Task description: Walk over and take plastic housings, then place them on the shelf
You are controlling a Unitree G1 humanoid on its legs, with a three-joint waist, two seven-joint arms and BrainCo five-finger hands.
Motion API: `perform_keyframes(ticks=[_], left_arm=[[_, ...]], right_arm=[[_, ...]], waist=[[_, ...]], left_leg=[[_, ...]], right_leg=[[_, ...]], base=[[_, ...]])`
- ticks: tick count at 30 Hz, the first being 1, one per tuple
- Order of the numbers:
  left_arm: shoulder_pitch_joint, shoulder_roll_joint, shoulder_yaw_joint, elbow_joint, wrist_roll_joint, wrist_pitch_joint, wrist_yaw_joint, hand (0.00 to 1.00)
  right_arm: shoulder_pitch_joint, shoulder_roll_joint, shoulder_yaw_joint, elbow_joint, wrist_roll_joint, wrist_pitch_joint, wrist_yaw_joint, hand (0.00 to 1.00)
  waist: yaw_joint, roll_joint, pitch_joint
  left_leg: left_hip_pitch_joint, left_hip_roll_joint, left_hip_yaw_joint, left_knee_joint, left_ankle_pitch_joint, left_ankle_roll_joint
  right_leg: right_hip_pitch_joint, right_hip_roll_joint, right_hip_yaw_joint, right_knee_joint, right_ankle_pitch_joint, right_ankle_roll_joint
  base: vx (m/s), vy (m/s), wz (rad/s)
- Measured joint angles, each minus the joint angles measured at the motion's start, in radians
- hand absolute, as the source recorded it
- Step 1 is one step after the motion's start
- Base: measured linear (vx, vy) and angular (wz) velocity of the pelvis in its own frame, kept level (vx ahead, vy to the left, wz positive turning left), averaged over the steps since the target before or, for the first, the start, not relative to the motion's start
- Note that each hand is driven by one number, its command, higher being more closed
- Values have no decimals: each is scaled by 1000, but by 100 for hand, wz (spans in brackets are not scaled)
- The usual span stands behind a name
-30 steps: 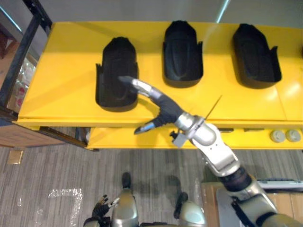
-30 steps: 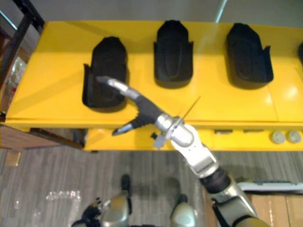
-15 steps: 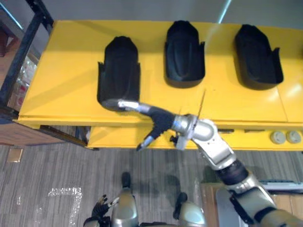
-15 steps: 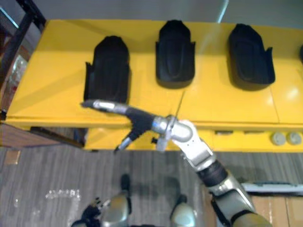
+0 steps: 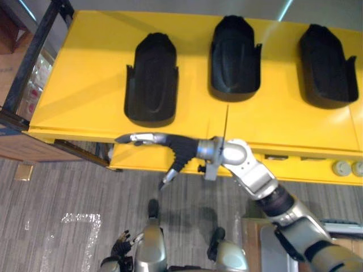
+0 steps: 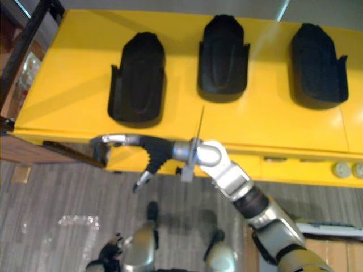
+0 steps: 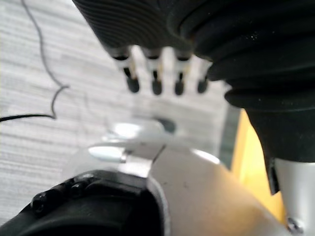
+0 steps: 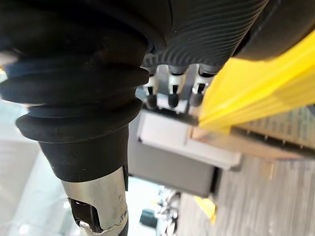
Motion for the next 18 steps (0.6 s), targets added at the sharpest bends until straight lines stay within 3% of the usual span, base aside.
perform_keyframes(ticks=[4, 10, 18], left_arm=[[-1, -1, 0, -9, 0, -1, 0, 0], [-4, -1, -5, -29, 0, 11, 1, 0], [-22, -3, -37, -37, 0, 12, 1, 0]], right_arm=[[-12, 6, -4, 65, -49, -6, -61, 0], [-24, 7, -18, 161, -117, -49, -116, 0], [-103, 5, -26, 301, -203, -91, -205, 0]], waist=[[2, 14, 8], [2, 23, 12], [11, 54, 29]], left_leg=[[-25, 2, -5, 13, 0, 0], [-50, 3, -28, 40, -4, 3], [-68, 5, -35, 58, -4, 4]], right_leg=[[-23, 0, 0, 14, -1, -1], [-32, 0, -16, 32, -10, -11], [-50, -3, -16, 63, -15, -12]], base=[[-42, 10, 2], [-27, 0, 7], [-35, 2, 1]])
